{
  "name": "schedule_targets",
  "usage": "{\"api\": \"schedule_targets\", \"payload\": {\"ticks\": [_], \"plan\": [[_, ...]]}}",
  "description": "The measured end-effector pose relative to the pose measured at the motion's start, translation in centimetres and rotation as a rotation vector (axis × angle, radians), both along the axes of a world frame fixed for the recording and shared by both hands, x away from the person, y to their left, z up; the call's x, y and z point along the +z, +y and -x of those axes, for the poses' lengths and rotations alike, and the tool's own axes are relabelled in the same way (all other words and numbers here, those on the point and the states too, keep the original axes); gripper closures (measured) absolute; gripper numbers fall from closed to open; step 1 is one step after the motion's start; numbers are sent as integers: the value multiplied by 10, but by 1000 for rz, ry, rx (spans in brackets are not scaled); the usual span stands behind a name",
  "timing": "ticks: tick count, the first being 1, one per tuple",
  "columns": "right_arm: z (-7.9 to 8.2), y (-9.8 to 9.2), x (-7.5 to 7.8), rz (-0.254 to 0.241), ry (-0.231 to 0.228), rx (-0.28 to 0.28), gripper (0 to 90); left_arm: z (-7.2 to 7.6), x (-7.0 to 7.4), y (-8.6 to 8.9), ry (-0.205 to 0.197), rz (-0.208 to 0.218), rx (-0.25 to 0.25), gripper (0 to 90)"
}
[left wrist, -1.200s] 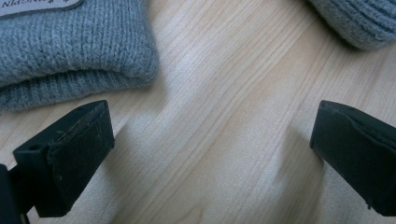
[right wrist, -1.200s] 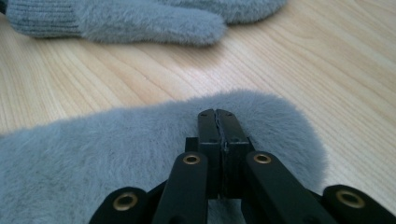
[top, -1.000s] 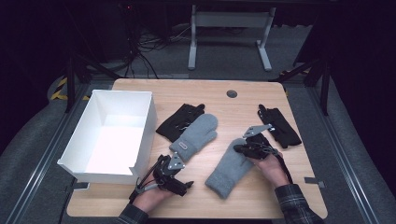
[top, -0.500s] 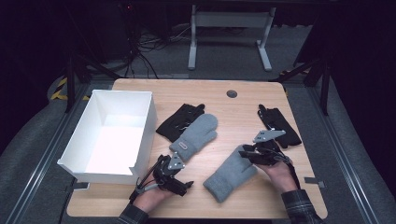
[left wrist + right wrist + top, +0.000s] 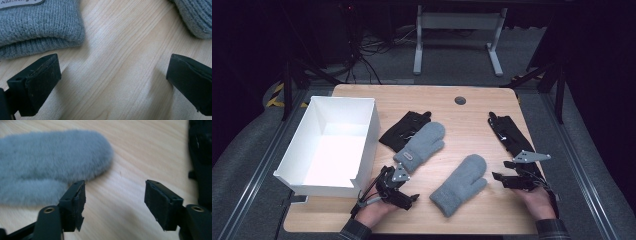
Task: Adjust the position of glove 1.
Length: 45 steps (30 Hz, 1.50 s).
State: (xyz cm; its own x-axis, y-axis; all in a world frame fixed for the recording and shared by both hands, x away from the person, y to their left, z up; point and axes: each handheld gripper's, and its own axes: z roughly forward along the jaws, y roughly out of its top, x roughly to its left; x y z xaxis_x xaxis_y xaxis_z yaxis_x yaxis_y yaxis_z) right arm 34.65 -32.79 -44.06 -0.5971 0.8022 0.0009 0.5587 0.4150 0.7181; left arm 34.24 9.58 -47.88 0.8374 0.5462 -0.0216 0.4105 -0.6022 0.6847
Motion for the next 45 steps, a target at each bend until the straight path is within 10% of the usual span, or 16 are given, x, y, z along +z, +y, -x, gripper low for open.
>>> {"api": "schedule_targets", "payload": {"ticks": [10,24,45], "plan": [[18,-13,-21,32,35,9,171,1,3,-4,24,-24,4,3],[25,-17,-29,9,-30,-15,113,1,28,-13,18,-18,16,63],[25,-17,-29,11,-30,-15,113,-61,60,-32,-3,10,103,336]]}}
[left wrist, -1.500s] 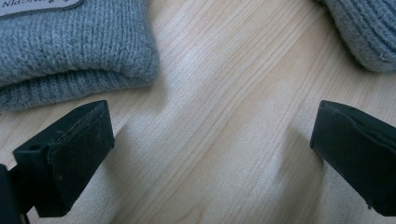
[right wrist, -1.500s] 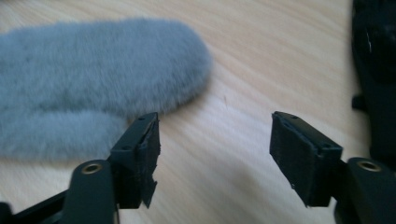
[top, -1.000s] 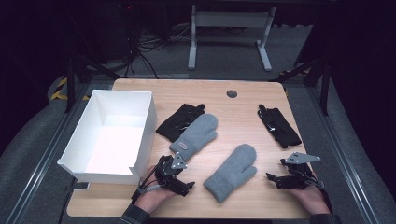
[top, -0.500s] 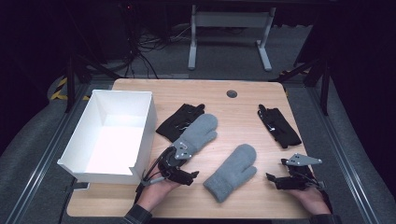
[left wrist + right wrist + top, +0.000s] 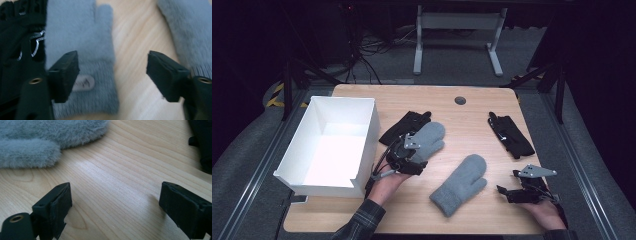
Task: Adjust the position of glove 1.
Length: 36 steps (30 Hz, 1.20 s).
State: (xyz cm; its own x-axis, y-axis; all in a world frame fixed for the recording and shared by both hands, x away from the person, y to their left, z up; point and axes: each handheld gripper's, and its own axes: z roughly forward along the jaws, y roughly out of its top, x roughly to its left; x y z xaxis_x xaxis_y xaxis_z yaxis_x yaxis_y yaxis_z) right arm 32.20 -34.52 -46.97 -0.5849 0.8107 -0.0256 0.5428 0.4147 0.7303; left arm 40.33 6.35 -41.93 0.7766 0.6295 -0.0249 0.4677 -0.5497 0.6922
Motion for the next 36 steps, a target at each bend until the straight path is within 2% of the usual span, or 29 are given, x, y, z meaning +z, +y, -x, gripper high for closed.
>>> {"api": "schedule_targets", "payload": {"ticks": [4,5,8,12,20,22,25,28,31,36], "plan": [[0,0,0,0,0,0,113,-10,-2,-7,8,-4,-17,399],[0,0,0,0,0,0,113,-12,-3,-9,14,-4,-25,439],[0,0,0,0,0,0,113,-18,-10,-15,31,-18,-28,466],[0,0,0,0,0,1,113,-25,-13,-20,34,-18,-33,509],[0,0,0,2,-1,-1,113,-37,-26,-25,63,-29,-30,527],[-1,0,0,2,-1,0,114,-38,-28,-26,58,-42,-31,538],[-1,0,0,2,-2,-1,114,-37,-31,-28,38,-88,-28,621],[-1,0,0,2,-2,0,113,-34,-32,-32,12,-134,-26,646],[-1,0,0,2,-2,-1,114,-35,-32,-31,19,-138,-33,716],[-1,0,0,2,-2,-1,114,-40,-32,-26,46,-110,-44,803]]}}
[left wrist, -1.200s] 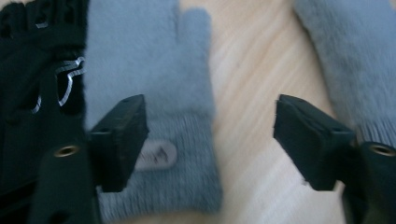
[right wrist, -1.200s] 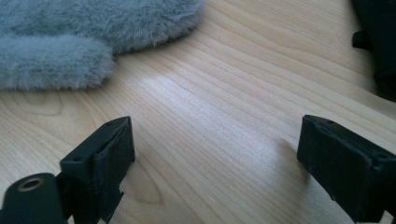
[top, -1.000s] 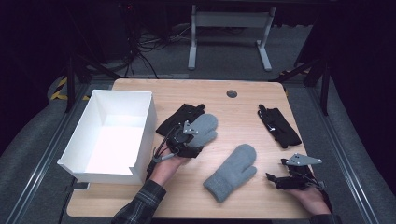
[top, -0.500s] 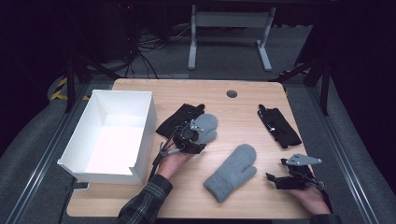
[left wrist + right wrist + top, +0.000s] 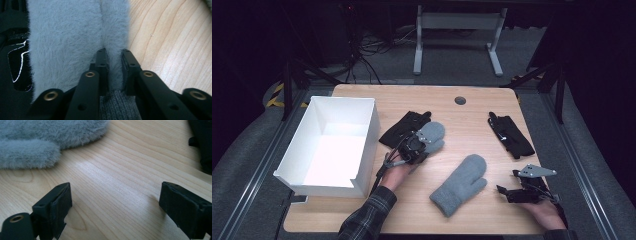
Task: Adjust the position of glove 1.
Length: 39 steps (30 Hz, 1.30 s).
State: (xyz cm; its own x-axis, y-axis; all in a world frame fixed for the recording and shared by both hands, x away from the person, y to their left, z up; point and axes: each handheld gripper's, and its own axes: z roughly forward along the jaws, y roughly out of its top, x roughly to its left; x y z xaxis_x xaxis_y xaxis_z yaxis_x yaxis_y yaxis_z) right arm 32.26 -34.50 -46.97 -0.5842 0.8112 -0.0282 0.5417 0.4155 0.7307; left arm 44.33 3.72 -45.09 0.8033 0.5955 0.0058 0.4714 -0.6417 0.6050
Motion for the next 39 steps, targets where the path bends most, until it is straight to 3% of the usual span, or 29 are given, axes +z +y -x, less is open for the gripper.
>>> {"api": "schedule_targets", "payload": {"ticks": [6,10,17,20,21,32,35,39], "plan": [[0,0,0,0,0,-2,116,-4,2,9,52,76,-3,842],[0,0,0,-1,0,-2,116,-3,9,16,58,144,12,846],[0,0,0,-1,0,-3,115,4,31,28,31,252,35,860],[0,0,0,-1,0,-3,116,5,37,30,42,272,26,863],[0,0,0,-1,0,-3,116,6,43,33,42,302,23,866],[-1,0,0,-3,1,-4,116,17,66,40,71,475,-19,878],[-1,0,0,-3,1,-4,116,23,70,35,81,505,-40,878],[-1,0,0,-3,1,-4,116,31,74,27,73,502,-62,878]]}}
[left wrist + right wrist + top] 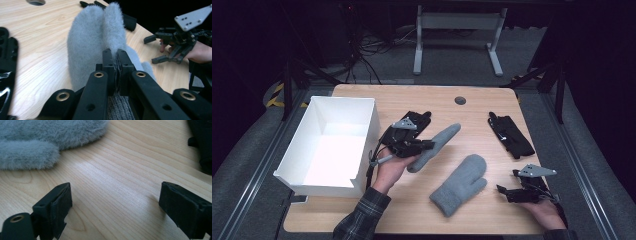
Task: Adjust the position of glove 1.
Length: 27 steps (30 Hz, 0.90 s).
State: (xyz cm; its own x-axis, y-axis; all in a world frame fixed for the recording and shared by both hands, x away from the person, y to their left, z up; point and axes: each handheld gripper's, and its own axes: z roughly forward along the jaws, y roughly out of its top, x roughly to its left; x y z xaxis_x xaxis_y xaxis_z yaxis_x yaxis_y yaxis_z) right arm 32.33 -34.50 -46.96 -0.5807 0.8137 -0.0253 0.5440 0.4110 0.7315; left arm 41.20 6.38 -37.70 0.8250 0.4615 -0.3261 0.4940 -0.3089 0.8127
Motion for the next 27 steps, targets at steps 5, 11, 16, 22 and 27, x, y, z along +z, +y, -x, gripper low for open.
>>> {"api": "schedule_targets", "payload": {"ticks": [5,11,16,22,27], "plan": [[0,0,0,0,0,0,116,10,3,-10,-3,16,-27,878],[0,0,0,0,0,1,115,20,5,-21,-5,20,-59,878],[0,0,0,0,0,0,115,26,1,-32,2,9,-88,878],[0,0,0,0,0,0,115,32,-5,-43,11,-15,-107,878],[0,0,0,0,0,0,115,34,-10,-51,11,-37,-120,878]]}}
